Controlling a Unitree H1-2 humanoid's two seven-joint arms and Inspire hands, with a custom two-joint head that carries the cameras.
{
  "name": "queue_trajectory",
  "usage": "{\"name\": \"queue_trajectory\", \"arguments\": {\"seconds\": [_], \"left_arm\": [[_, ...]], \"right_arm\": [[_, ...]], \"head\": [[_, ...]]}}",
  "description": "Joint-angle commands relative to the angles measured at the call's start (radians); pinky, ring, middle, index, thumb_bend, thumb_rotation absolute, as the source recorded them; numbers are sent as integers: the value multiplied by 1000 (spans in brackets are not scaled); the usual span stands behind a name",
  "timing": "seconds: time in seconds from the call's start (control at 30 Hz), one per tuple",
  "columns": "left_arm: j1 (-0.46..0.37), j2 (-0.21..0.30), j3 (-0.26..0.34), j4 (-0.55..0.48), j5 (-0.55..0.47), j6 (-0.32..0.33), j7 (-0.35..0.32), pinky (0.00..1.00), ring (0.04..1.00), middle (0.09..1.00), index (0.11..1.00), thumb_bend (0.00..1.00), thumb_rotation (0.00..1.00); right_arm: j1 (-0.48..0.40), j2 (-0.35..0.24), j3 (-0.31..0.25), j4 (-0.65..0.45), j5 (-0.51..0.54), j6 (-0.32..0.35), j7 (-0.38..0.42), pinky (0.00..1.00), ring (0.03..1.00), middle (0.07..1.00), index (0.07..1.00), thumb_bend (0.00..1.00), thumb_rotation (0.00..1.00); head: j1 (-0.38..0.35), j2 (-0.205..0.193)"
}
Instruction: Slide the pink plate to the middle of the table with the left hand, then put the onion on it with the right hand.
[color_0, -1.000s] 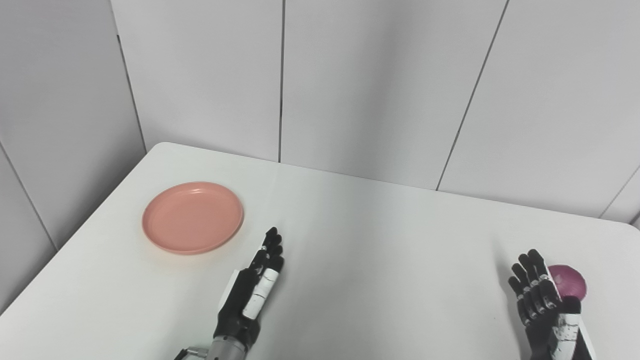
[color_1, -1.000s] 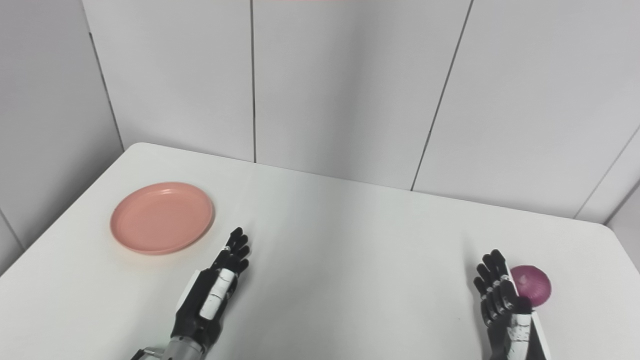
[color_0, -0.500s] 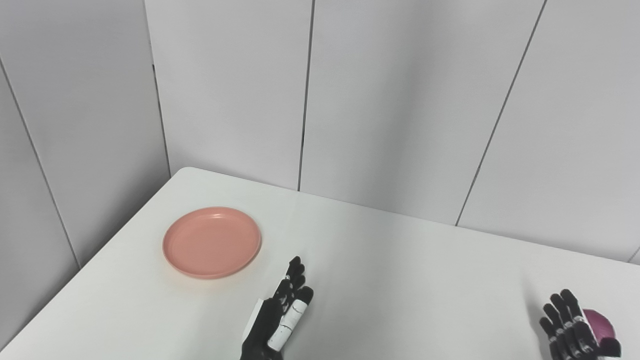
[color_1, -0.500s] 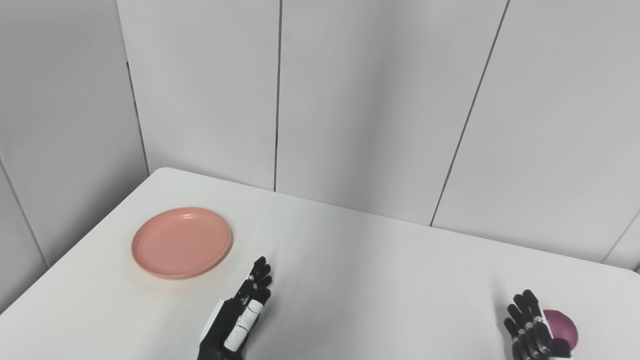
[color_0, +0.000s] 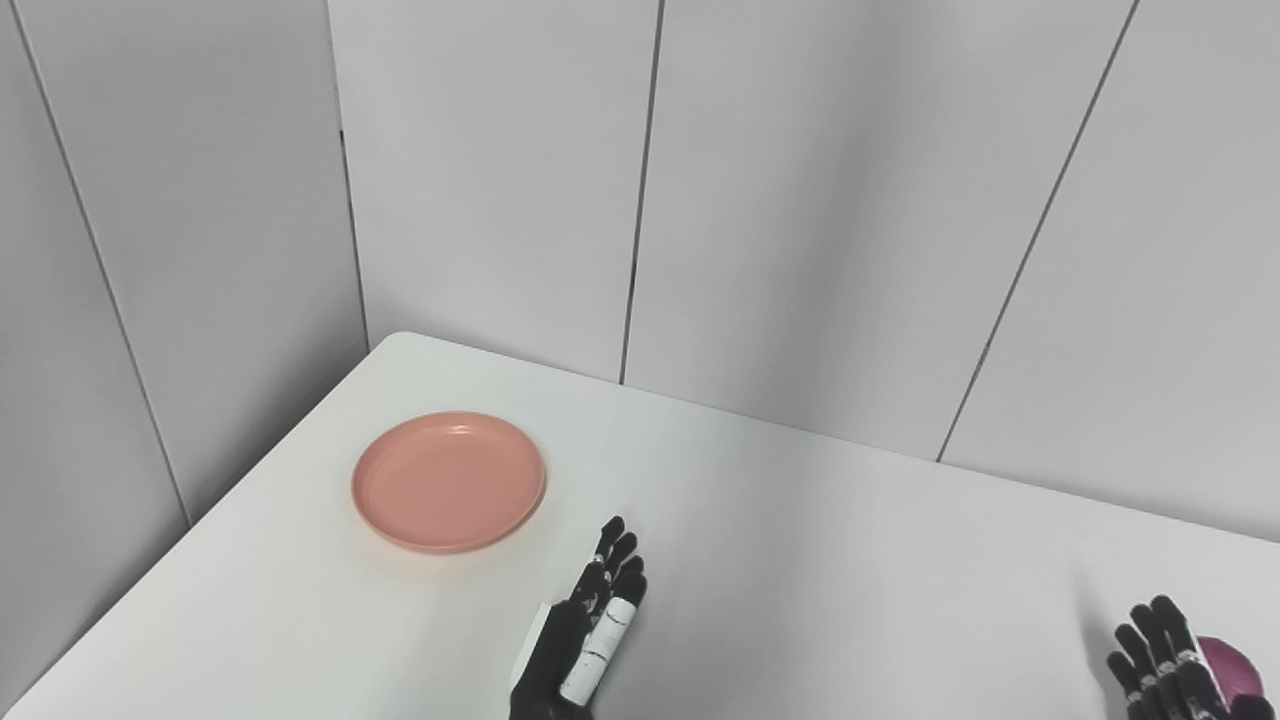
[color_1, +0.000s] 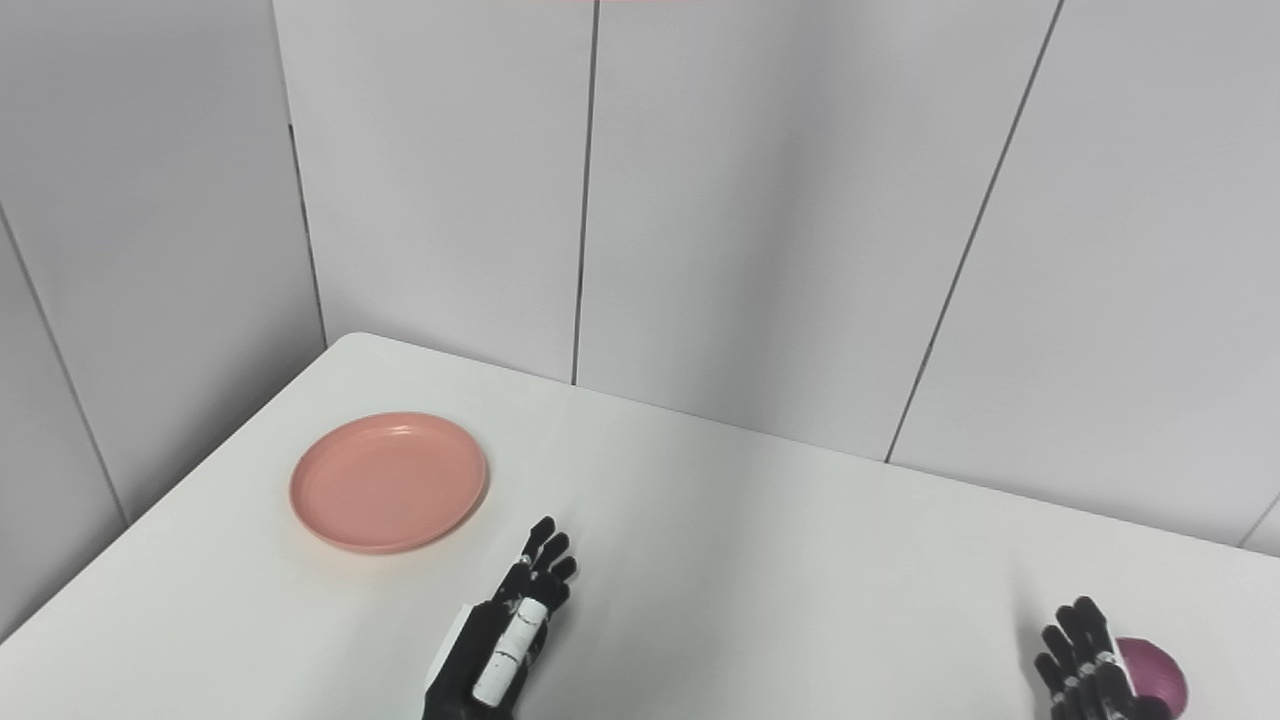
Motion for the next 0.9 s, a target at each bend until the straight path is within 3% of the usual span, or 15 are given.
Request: {"name": "queue_trajectory", "arguments": {"seconds": [0.0,0.17,0.23,0.33,0.47,0.6,0.87], "left_arm": [[-12,13,22,-112,-3,45,-7,861,863,870,924,916,734],[-107,55,63,-201,-4,141,-28,830,819,841,898,934,768],[-162,94,81,-228,10,175,-41,847,829,841,884,924,808],[-226,149,109,-245,25,203,-47,906,876,850,822,837,819],[-312,227,179,-219,-22,215,-65,915,881,853,819,821,762],[-375,285,227,-186,-50,221,-87,865,833,818,790,917,829],[-511,380,316,-51,-82,180,-115,772,783,778,787,921,830]], "right_arm": [[146,41,13,162,0,-9,16,1000,1000,990,1000,735,1000],[152,48,16,138,-1,4,8,1000,1000,986,1000,752,1000],[153,51,18,132,-5,8,3,1000,1000,986,1000,753,1000],[154,54,21,127,-7,9,2,1000,1000,983,1000,754,1000],[156,58,22,119,-6,9,3,1000,1000,984,1000,746,1000],[159,61,21,110,3,13,7,1000,1000,984,1000,734,1000],[156,65,22,113,6,13,9,1000,1000,984,1000,723,1000]], "head": [[-2,6],[-4,11],[-5,11],[-9,10],[-13,12],[-15,13],[-21,8]]}}
